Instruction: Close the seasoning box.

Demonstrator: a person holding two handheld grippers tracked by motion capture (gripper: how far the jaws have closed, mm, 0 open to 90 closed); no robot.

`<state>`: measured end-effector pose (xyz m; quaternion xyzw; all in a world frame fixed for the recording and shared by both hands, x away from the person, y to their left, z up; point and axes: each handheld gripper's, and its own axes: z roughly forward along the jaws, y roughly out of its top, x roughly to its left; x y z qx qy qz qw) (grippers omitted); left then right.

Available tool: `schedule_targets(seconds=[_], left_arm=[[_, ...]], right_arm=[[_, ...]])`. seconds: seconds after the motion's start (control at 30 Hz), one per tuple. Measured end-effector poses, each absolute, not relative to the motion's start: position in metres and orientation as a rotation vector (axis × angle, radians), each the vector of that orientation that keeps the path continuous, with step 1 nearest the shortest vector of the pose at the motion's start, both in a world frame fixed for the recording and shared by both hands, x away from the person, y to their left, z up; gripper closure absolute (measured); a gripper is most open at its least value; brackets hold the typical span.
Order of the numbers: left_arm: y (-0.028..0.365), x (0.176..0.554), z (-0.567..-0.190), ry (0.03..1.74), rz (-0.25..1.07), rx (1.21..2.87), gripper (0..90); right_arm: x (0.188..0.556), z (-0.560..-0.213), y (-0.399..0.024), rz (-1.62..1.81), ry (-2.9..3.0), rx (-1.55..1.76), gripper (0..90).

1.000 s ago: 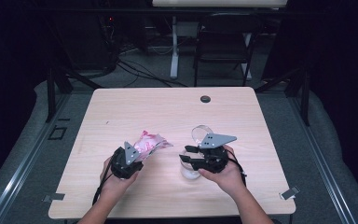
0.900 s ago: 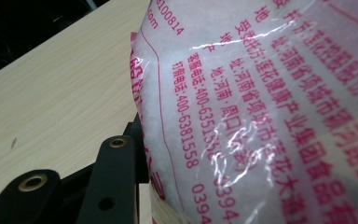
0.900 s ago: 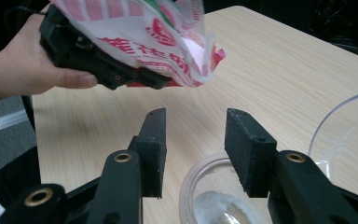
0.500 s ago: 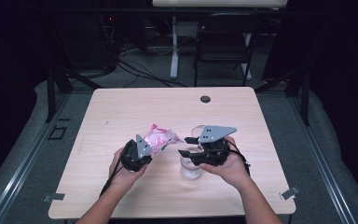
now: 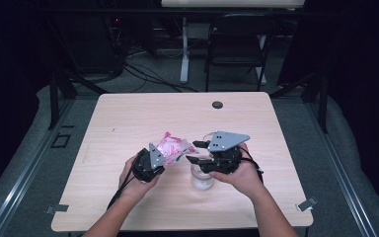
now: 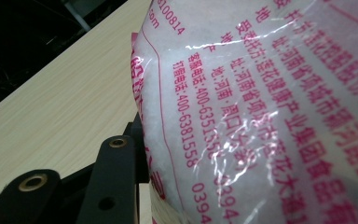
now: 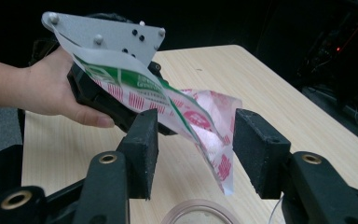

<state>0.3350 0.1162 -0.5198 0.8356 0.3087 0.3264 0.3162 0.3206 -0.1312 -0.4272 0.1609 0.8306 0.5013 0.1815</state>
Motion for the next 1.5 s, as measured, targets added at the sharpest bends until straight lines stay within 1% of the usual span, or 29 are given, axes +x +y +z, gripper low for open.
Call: schedule_targets(seconds=[0.4, 0.7, 1.03, 1.5], left_arm=[[0.108, 0.331, -0.525, 0.782, 0.838, 2.217, 59.5], [0.107, 0.329, -0.524, 0.771, 0.828, 2.213, 59.5], [0.105, 0.325, -0.523, 0.736, 0.817, 2.207, 59.6], [0.106, 0.321, -0.520, 0.707, 0.865, 2.188, 59.8]], right_arm=[[0.316, -0.432, -0.123, 1.396, 2.381, 0.402, 51.0], [0.319, -0.440, -0.119, 1.382, 2.429, 0.418, 55.3], [0.320, -0.443, -0.118, 1.368, 2.445, 0.410, 55.7], [0.320, -0.445, -0.118, 1.353, 2.448, 0.401, 56.6]])
